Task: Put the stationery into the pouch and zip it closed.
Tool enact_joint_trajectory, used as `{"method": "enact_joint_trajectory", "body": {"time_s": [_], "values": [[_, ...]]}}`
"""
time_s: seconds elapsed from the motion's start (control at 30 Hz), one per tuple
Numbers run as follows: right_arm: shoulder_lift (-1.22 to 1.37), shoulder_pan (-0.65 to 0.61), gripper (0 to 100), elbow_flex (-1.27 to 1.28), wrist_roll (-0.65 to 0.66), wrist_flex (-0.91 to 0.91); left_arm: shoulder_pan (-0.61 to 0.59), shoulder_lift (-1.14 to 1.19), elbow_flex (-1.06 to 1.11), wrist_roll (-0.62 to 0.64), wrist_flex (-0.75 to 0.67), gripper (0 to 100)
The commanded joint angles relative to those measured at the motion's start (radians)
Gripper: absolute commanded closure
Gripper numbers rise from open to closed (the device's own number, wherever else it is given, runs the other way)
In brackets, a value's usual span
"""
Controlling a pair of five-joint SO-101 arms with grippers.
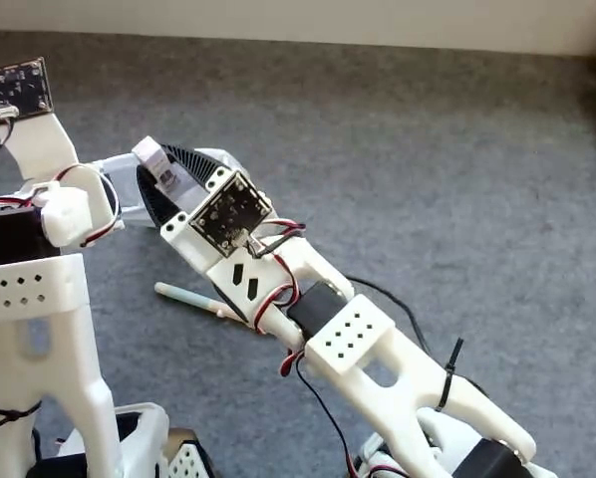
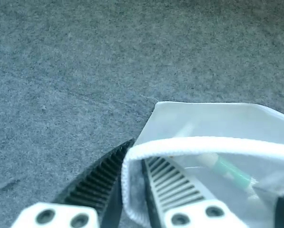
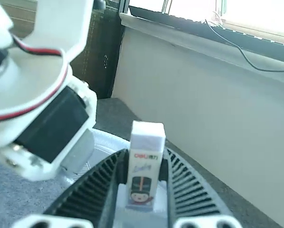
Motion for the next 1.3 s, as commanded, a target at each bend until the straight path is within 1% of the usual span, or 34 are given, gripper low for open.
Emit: {"method": "enact_joint_trajectory", "body": {"time_s": [0.0, 0.27, 0.43, 0.63, 0.9, 1.27], "values": [[-0.028, 0.004, 84.9, -0.004, 0.011, 0.068, 0.008, 0.001, 0.024, 0.006, -0.006, 99], [-0.039, 0.004, 84.9, -0.004, 0.011, 0.088, 0.008, 0.002, 0.024, 0.006, -0.006, 99], [-0.137, 0.005, 85.0, 0.004, 0.011, 0.093, 0.007, 0.004, 0.033, 0.006, -0.023, 99], [-0.265, 0.005, 85.0, -0.005, 0.011, 0.291, 0.008, 0.002, 0.039, 0.006, -0.035, 99], [-0.377, 0.005, 85.0, 0.004, 0.011, 0.44, 0.007, 0.002, 0.039, 0.006, -0.035, 99], [-0.456, 0.005, 85.0, 0.004, 0.009, 0.63, 0.007, 0.002, 0.039, 0.006, -0.035, 99]]}}
